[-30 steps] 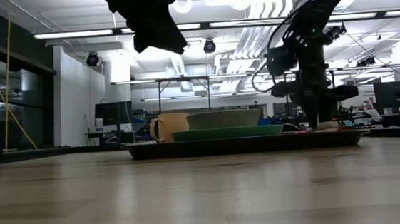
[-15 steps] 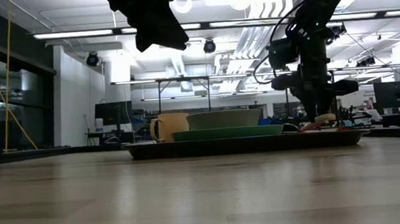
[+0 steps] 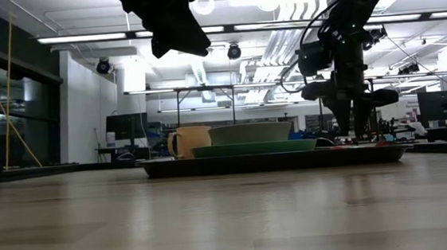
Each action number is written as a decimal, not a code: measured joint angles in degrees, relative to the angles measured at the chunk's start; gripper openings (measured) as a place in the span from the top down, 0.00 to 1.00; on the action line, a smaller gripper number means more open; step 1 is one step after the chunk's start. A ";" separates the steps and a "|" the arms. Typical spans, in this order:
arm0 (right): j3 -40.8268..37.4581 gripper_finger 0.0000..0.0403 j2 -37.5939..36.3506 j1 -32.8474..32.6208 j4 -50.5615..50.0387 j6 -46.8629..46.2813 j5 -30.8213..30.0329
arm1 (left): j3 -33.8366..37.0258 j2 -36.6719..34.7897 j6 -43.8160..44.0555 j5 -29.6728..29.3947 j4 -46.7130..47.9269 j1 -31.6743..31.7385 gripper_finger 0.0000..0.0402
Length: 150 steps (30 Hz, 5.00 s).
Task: Set up tray
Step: Put the yellow knife on top of the red napkin to the right of the blue fork, then return to Home Position
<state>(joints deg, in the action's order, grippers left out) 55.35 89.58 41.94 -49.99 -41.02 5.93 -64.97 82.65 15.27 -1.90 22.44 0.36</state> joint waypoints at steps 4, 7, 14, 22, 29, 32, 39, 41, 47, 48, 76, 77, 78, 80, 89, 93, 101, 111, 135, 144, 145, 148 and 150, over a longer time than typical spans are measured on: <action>0.00 0.71 0.00 0.06 -0.31 1.13 0.15 | 0.00 0.00 -0.04 0.03 0.28 0.00 0.64; 0.07 0.71 -0.13 0.06 -0.46 2.26 1.29 | 0.01 -1.12 -0.38 0.02 2.45 0.04 0.64; 0.09 0.74 -4.27 0.06 -0.75 4.11 4.90 | 0.00 -8.77 -0.46 -1.97 8.70 0.02 0.64; 0.09 0.75 -14.36 0.04 -0.47 8.09 3.83 | -0.02 -17.34 -0.44 -2.13 10.42 0.02 0.64; 0.09 0.75 -26.75 0.16 1.03 12.85 1.06 | -0.04 -22.60 -0.35 -2.18 11.08 0.02 0.64; 0.09 0.75 -31.86 0.14 1.59 13.56 1.07 | 0.00 -24.40 0.04 -2.16 11.52 0.02 0.64; 0.09 0.76 -41.99 0.14 1.64 17.06 1.08 | 0.00 -27.54 2.97 -1.96 12.02 0.02 0.64; 0.09 0.75 -44.31 0.14 1.83 16.86 0.74 | 0.00 -28.17 3.05 -1.92 12.09 0.02 0.64; 0.09 0.75 -49.37 0.14 1.85 11.46 -1.08 | 0.00 -29.66 6.75 -1.59 11.98 0.02 0.64; 0.09 0.75 -49.97 0.14 1.85 11.46 -1.04 | 0.00 -29.97 7.56 -1.53 12.19 0.02 0.64; 0.07 0.75 -64.73 -1.22 1.81 8.22 1.15 | 0.00 -37.48 10.12 6.37 9.79 -0.02 0.64; 0.07 0.75 -65.54 -1.29 1.81 8.22 1.10 | 0.00 -37.52 10.10 6.06 9.79 -0.02 0.64; 0.07 0.75 -66.37 -1.30 1.81 8.26 1.08 | 0.00 -37.65 10.10 5.93 9.79 -0.02 0.64; 0.07 0.75 -67.97 -1.28 1.78 8.29 1.06 | 0.02 -38.25 10.07 5.82 9.80 0.00 0.64; 0.07 0.75 -74.29 -1.26 -3.13 6.93 0.89 | 0.02 -42.03 6.99 6.26 7.34 0.00 0.64; 0.02 0.75 -76.74 -1.06 -4.33 6.68 0.64 | 0.06 -43.84 5.82 6.28 7.67 0.00 0.64; 0.02 0.75 -81.34 -1.08 -4.57 7.36 -0.41 | 8.70 -50.06 6.10 7.22 -0.10 0.00 0.64; 0.02 0.75 -84.40 -0.70 -6.74 10.55 -3.13 | 21.90 -59.33 7.92 9.09 -11.78 0.00 0.64; 0.02 0.75 -84.83 16.60 -5.47 18.13 11.15 | 40.71 -60.54 5.97 16.55 -39.87 -0.02 0.64; 0.02 0.75 -84.83 25.60 -5.45 20.21 19.43 | 42.54 -61.02 5.91 18.26 -39.86 -0.01 0.64; 0.02 0.75 -84.83 26.74 -5.42 20.48 20.56 | 42.59 -61.27 5.99 18.64 -39.83 -0.02 0.64; -0.02 0.75 -84.85 30.23 -5.37 21.08 23.32 | 42.60 -62.49 5.71 19.11 -39.79 -0.02 0.64; -0.02 0.75 -84.85 32.60 -5.36 21.87 26.02 | 42.60 -63.54 5.61 19.09 -39.00 -0.02 0.64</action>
<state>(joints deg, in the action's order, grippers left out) 55.33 4.73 74.55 -55.35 -19.16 31.95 -22.37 19.12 20.88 17.19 -16.56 0.34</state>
